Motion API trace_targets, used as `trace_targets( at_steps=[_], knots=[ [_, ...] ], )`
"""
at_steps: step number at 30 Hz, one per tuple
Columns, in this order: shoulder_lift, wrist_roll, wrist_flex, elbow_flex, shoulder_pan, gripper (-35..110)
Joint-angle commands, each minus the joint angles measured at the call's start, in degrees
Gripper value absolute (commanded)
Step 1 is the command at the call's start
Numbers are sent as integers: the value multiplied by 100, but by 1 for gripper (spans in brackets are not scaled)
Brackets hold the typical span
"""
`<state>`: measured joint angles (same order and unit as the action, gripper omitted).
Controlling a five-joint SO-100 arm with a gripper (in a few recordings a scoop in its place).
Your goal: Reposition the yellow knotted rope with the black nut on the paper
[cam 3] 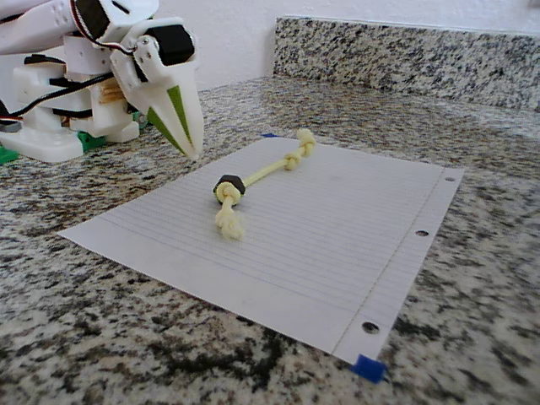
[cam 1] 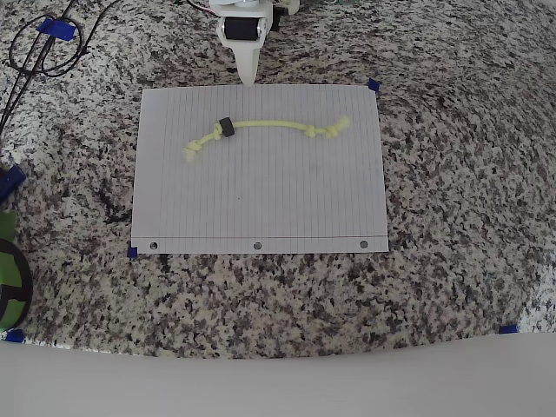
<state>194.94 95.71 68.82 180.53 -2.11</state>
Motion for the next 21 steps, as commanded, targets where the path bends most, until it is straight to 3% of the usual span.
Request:
trace_targets(
  at_steps=[1, 21],
  knots=[
    [44, -26, 18, 9, 18, 0],
    [44, 26, 9, 18, -35, 0]
  ],
)
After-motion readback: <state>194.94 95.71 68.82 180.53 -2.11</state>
